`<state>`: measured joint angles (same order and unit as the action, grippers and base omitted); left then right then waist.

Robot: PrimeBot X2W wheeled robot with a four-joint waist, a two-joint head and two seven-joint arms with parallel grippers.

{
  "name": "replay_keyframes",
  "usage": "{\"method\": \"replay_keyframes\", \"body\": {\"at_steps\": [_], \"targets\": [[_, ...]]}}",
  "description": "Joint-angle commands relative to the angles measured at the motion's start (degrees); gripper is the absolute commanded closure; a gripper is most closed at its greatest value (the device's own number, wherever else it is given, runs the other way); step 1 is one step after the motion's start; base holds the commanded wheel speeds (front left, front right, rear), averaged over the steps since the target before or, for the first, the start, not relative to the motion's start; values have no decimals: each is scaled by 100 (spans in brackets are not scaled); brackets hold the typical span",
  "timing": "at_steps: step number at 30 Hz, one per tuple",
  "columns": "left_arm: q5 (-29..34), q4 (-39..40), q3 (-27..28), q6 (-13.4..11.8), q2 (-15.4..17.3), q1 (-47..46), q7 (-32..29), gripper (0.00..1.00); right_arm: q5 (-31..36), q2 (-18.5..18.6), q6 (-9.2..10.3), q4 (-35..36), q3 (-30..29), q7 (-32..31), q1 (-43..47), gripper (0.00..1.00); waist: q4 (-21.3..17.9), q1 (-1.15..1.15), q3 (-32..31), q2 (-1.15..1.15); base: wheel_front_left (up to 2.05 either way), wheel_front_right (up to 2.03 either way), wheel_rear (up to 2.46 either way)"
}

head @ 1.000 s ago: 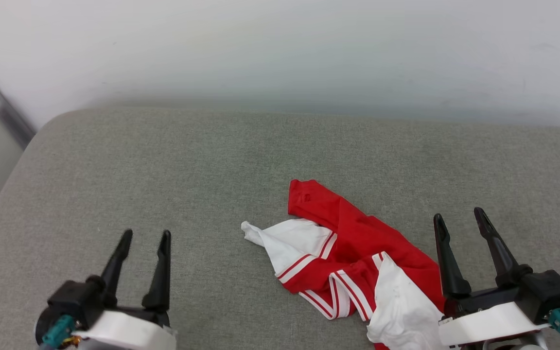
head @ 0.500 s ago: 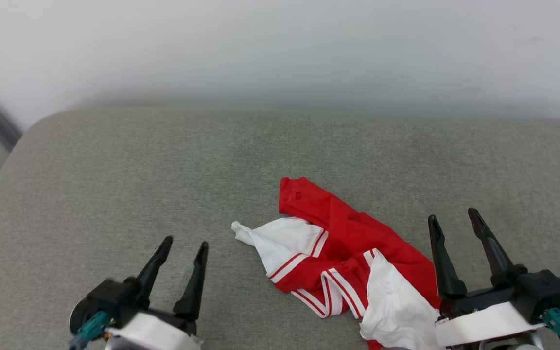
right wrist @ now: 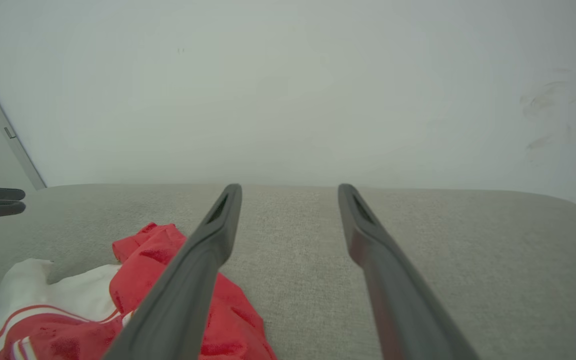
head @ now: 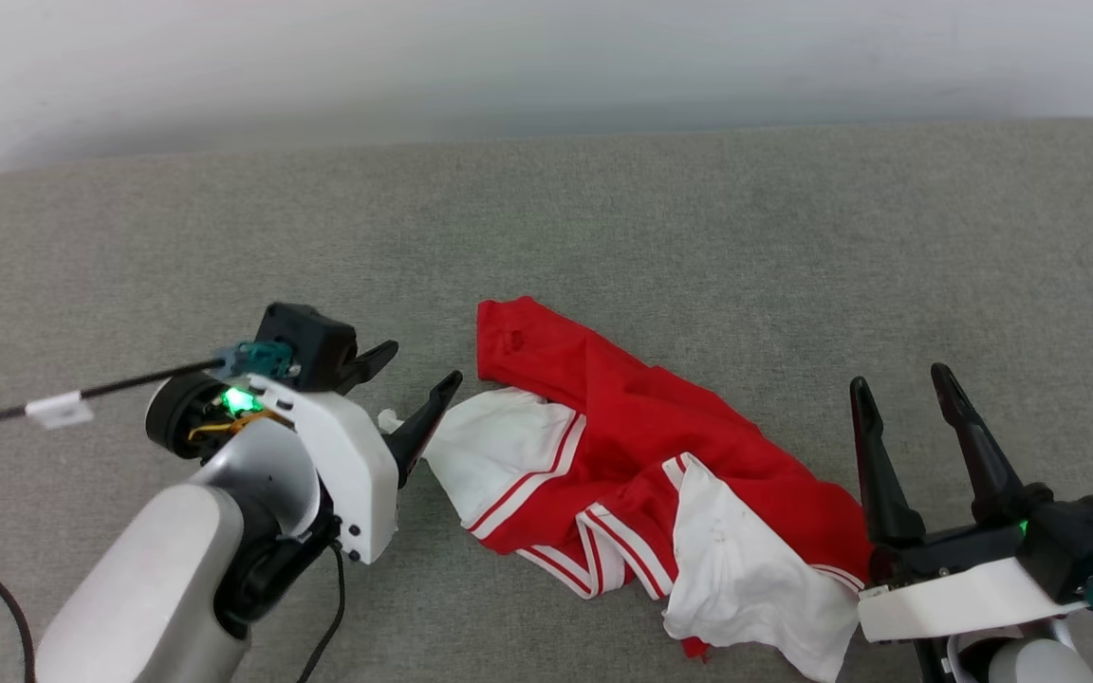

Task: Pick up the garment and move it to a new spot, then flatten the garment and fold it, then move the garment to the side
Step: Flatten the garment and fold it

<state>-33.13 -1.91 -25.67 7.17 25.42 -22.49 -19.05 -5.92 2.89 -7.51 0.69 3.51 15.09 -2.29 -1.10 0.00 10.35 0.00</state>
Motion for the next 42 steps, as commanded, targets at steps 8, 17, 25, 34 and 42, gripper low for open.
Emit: {"method": "replay_keyframes", "body": {"at_steps": [8,17,25,34,42], "targets": [[-806,-222,-518,27,432,-921,-2137,0,-149,-3,4,116,-13,11,-282,0,-300,0,532,0,0,0,0],[-793,-571,-1156,31,741,-968,-2743,0,-224,-3,4,103,28,11,-395,0,-440,0,906,0,0,0,0],[-663,-805,-1859,32,774,-608,-2578,100,-200,-3,4,80,26,11,-467,0,-459,0,1005,0,0,0,0],[-310,-999,-1446,-319,728,-580,-1221,100,5,-5,4,11,-28,11,-288,0,-112,0,571,0,0,0,0],[-569,-654,-772,-946,958,249,-153,100,76,-2,4,-50,-68,11,-37,0,327,0,54,0,0,0,0]]}}
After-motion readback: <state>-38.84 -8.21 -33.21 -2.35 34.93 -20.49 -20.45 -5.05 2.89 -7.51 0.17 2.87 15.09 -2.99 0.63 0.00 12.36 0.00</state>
